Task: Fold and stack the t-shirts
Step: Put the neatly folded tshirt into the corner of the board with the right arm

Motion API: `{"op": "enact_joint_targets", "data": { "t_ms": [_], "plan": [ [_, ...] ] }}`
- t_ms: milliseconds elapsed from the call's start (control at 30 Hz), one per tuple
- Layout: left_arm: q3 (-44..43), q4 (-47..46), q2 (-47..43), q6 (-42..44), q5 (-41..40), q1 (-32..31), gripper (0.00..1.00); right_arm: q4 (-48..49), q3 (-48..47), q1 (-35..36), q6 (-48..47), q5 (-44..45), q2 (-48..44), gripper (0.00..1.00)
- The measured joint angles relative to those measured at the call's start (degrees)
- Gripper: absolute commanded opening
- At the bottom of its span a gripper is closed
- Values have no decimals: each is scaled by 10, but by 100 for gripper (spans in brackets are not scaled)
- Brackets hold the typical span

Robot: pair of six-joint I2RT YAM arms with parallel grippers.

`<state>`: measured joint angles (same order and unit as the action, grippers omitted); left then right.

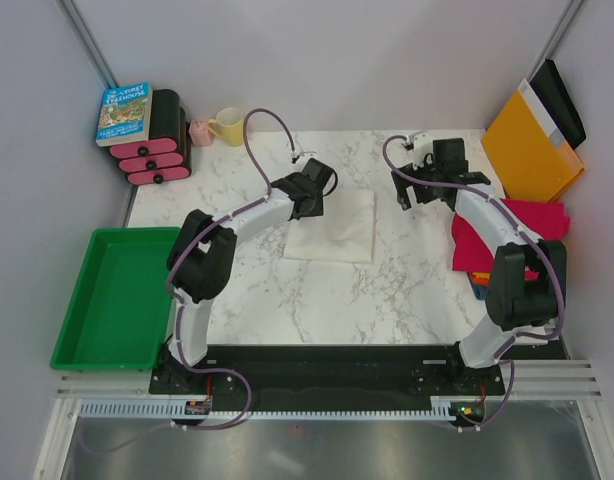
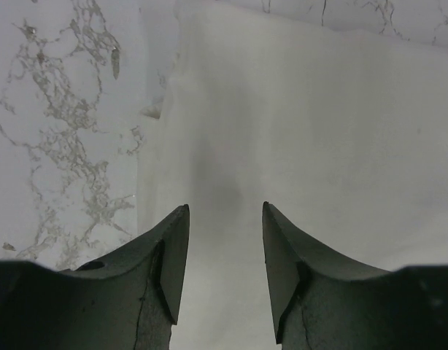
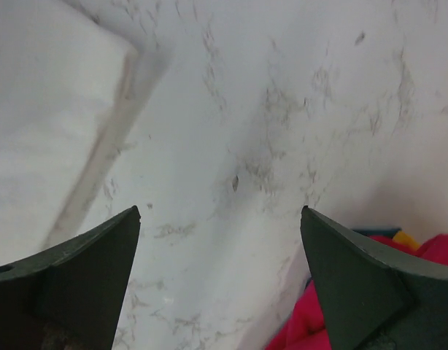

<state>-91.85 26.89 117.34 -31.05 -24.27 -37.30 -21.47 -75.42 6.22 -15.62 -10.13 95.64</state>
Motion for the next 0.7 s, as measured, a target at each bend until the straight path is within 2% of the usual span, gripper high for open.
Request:
{"op": "enact_joint_targets", "data": {
  "t_ms": [100, 233, 300, 433, 500, 567, 700],
  "plan": [
    [5, -6, 12, 2, 15, -1, 51, -42, 15, -8, 17, 35, 17, 98],
    [23, -24, 11, 3, 33, -2, 51, -108, -54, -54, 28, -23, 124, 98],
    [33, -34, 10, 3, 37, -2, 51, -122, -49, -70, 25, -24, 145, 98],
    [71, -47, -11, 3, 43, 0, 51, -104, 24, -44, 22, 15, 55, 98],
    [91, -62, -28, 6, 53, 1, 51, -28, 82, -14, 50, 51, -58, 97],
    [107, -76, -47, 9, 64, 2, 49, 4, 85, -9, 68, 43, -124, 93],
    [108, -106, -53, 16, 86, 2, 47, 18, 6, -31, 79, 3, -90, 98]
  ]
}}
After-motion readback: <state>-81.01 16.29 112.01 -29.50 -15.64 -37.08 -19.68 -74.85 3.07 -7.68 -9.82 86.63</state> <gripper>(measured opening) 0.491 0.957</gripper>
